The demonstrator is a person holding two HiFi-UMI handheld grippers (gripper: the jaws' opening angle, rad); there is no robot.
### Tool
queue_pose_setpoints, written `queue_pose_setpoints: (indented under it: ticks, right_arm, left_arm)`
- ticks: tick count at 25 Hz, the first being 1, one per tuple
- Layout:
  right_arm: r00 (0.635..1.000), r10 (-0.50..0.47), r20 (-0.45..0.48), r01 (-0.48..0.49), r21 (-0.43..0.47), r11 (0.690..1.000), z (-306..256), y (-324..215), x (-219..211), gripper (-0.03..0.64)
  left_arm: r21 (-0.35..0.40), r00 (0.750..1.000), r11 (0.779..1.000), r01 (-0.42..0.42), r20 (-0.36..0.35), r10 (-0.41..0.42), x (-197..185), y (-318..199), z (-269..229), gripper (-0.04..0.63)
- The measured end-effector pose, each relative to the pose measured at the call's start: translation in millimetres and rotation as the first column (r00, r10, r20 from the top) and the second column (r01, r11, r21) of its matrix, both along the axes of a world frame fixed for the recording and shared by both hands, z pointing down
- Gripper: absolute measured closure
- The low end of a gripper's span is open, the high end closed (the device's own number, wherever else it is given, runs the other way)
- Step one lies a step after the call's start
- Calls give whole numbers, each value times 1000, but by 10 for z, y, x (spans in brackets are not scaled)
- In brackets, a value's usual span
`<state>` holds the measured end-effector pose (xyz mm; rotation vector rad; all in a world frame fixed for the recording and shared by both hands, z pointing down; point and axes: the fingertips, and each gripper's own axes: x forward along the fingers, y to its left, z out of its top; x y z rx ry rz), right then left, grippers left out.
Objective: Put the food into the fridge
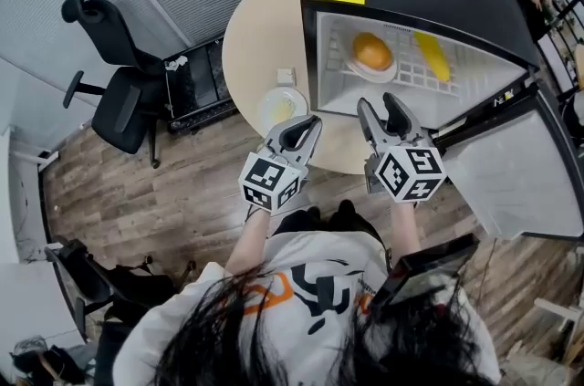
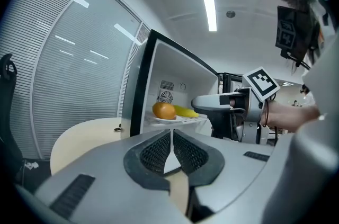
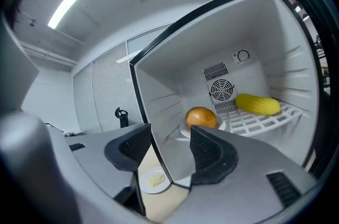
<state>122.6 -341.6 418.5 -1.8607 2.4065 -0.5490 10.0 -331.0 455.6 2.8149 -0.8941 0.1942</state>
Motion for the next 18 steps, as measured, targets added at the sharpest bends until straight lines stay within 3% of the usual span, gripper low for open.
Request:
queue_pose_setpoints:
  ticks: [4, 18]
  right_arm:
    - [999, 37, 1, -37, -20, 999, 95, 185, -101, 466]
    - [995, 102, -18, -104, -103, 989, 354, 760, -277, 549]
  left_arm:
    - [-6, 999, 999, -38, -1, 38, -69, 115, 28, 571]
    - [-37, 993, 992, -118, -27, 117, -140, 474, 136, 571]
